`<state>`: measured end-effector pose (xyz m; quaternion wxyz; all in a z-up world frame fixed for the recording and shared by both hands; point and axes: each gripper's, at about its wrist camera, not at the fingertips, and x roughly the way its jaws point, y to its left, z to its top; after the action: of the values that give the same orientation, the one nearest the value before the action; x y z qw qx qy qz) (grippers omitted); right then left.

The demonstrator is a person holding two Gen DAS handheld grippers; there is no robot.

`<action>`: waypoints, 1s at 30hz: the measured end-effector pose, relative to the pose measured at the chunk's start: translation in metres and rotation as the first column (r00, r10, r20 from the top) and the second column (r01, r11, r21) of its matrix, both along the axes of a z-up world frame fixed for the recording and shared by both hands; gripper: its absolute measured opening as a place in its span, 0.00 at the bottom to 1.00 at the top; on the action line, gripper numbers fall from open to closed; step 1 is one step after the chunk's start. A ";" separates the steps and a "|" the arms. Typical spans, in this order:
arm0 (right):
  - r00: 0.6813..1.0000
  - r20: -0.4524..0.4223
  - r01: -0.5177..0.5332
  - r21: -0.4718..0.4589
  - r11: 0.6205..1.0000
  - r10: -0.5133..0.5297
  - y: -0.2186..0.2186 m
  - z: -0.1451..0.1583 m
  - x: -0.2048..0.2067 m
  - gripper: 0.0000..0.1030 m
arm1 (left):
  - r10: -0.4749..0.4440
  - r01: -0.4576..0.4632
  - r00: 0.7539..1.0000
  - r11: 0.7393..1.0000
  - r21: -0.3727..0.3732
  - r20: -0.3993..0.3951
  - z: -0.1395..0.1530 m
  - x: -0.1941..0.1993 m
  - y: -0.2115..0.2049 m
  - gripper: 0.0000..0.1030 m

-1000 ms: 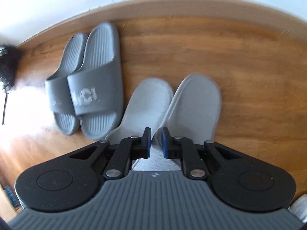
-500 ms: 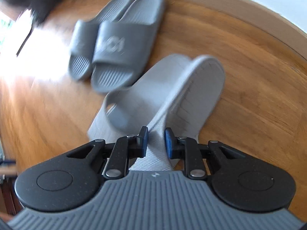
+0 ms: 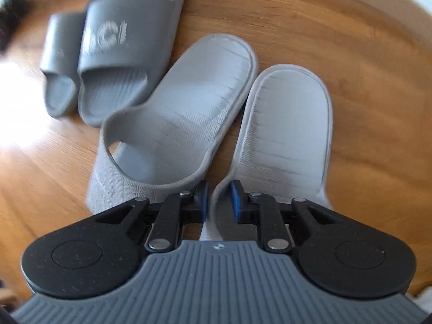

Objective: Organize scattered shoes
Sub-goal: 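Lower the light grey slides beside the NiCI slides and open the right gripper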

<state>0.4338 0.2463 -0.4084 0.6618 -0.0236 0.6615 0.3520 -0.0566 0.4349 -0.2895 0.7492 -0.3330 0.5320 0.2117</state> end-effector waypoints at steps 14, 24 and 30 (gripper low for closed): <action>0.979 0.177 0.087 0.098 0.991 -0.104 -0.077 0.065 -0.078 0.91 | -0.020 0.020 1.000 1.000 -0.009 -0.014 -0.003 0.003 -0.002 0.94; 0.972 0.229 0.023 0.101 0.995 -0.045 -0.074 0.020 -0.086 0.95 | -0.004 0.003 1.000 1.000 -0.020 -0.021 -0.006 -0.002 0.000 0.94; 0.952 0.300 0.015 0.149 0.989 -0.059 -0.071 0.047 -0.089 0.94 | 0.002 -0.002 1.000 1.000 -0.020 -0.022 -0.006 -0.003 0.003 0.94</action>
<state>0.3447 0.1756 -0.3613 0.7619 -0.0167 0.5250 0.3789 -0.0595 0.4378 -0.2952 0.7399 -0.3385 0.5418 0.2108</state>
